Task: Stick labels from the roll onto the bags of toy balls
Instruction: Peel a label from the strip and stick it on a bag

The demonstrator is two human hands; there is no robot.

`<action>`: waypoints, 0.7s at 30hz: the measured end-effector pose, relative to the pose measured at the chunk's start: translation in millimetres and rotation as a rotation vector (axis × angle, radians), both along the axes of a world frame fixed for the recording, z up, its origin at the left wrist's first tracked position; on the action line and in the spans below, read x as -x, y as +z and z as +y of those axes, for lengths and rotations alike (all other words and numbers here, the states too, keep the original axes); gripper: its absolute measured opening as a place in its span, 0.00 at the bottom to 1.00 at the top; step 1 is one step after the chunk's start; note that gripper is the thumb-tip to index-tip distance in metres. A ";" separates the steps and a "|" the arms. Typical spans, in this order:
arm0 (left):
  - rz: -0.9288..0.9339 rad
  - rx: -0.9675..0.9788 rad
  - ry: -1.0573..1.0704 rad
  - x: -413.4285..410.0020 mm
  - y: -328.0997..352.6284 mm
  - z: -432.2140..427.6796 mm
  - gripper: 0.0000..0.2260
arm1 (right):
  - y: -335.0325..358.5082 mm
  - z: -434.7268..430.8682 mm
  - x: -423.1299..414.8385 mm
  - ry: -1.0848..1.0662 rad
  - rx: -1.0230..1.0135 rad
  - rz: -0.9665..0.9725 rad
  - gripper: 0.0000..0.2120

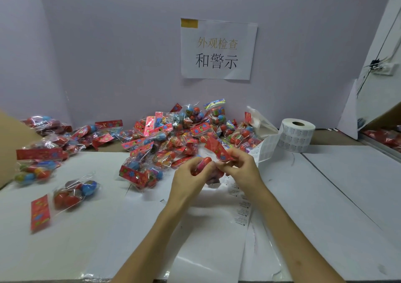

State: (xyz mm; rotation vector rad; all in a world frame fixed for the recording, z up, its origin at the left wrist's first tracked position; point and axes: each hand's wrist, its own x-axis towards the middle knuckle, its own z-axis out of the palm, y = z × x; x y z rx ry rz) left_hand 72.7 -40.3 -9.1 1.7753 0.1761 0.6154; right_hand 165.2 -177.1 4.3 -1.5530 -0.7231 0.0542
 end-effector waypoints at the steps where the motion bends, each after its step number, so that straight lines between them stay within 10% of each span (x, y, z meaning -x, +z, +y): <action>1: 0.011 0.010 0.004 -0.4 0.3 0.6 0.10 | -0.6 0.3 0.1 0.001 0.018 -0.010 0.06; 21: 0.103 0.020 0.069 -3.3 0.1 2.0 0.14 | 1.4 -4.4 0.2 0.092 0.061 0.182 0.04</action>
